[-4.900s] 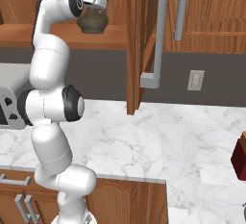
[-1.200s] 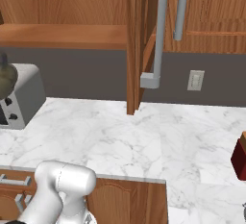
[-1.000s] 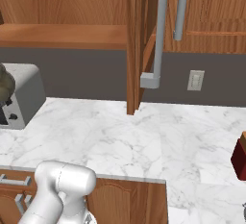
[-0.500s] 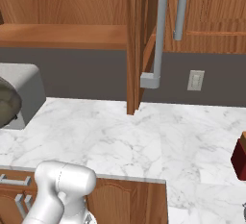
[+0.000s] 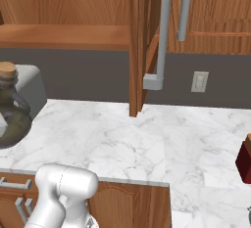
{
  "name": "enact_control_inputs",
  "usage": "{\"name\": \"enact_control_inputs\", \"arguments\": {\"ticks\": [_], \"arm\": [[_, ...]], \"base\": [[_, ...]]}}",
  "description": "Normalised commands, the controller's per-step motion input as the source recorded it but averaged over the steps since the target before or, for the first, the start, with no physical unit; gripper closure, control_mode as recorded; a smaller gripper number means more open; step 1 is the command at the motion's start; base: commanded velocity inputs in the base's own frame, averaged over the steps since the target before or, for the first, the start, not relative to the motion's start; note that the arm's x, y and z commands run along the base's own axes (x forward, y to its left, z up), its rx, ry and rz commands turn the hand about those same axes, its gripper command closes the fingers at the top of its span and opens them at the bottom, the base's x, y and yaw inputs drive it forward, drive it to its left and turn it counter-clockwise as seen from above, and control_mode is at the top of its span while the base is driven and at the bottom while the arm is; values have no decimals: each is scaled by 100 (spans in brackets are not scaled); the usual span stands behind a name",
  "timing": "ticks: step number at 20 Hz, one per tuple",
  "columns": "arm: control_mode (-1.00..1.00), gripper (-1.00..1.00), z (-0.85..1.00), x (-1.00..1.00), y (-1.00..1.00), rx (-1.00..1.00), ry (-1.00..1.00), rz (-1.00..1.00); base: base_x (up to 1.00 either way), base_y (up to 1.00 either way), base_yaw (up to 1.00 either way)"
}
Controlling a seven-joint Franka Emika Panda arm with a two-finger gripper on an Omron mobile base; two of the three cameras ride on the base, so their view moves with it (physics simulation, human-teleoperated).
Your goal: Move the mustard and oil and vinegar bottle from the cabinet to the dining counter.
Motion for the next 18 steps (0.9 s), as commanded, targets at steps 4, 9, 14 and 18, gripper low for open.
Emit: {"name": "enact_control_inputs", "arguments": {"ticks": [4, 9, 14, 18], "arm": [[-100, 100, -20, 3, -4, -2, 15, 0], [-100, 100, 0, 1, 0, 0, 1, 0], [100, 100, 0, 0, 0, 0, 0, 0], [100, 100, 0, 0, 0, 0, 0, 0]], "base": [[0, 0, 0], [0, 0, 0], [0, 0, 0], [-24, 13, 1]]}}
